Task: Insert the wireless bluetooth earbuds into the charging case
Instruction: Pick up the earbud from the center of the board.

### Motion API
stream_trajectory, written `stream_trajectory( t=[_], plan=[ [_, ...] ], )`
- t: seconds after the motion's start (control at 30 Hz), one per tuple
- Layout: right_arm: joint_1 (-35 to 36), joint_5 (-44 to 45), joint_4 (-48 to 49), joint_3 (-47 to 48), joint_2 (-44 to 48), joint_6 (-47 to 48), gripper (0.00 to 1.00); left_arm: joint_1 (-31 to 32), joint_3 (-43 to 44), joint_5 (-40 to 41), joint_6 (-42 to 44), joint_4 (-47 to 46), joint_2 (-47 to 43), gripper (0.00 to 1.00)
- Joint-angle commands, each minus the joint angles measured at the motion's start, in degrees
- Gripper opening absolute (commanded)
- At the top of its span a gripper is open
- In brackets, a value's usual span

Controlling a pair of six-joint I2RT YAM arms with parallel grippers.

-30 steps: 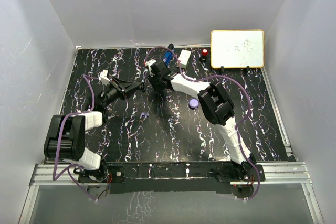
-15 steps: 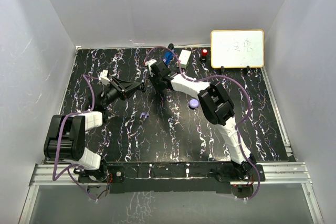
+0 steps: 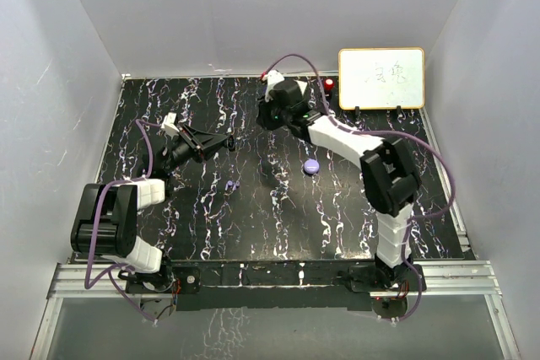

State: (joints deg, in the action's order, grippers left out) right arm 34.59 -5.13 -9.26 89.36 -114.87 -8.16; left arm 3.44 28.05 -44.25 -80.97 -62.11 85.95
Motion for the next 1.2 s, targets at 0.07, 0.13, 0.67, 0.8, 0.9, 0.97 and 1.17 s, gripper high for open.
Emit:
stream_trajectory(
  t=[0.07, 0.13, 0.67, 0.8, 0.9, 0.97, 1.17],
  plan=[
    [-2.01, -5.96, 15.93, -8.58, 11.22, -6.05, 0.09, -0.37, 1.96, -3.35, -0.33, -2.47, 1.43, 0.00],
    [-1.99, -7.48, 18.85, -10.98, 13.58, -6.90, 0.09, -0.15, 2.27, -4.03, -0.80, -3.51, 2.39, 0.00],
    [-1.59, -17.28, 35.31, -23.98, 23.25, -13.22, 0.05, 4.24, 5.87, -4.71, -1.51, -7.33, 6.79, 0.00],
    [-1.25, -18.08, 37.89, -26.34, 24.15, -13.27, 0.05, 5.72, 6.93, -4.40, -1.24, -5.54, 7.46, 0.00],
    [-1.10, -18.50, 40.06, -28.15, 24.80, -13.24, 0.01, 6.58, 7.32, -3.97, -0.99, -4.93, 7.74, 0.00],
    [-1.01, -18.97, 40.97, -29.03, 24.89, -13.19, 0.00, 6.93, 7.70, -3.76, -1.00, -4.43, 8.03, 0.00],
    [-0.77, -20.50, 43.73, -31.27, 25.04, -12.76, 0.00, 8.11, 8.71, -3.33, -1.03, -3.29, 8.58, 0.00]
  ],
)
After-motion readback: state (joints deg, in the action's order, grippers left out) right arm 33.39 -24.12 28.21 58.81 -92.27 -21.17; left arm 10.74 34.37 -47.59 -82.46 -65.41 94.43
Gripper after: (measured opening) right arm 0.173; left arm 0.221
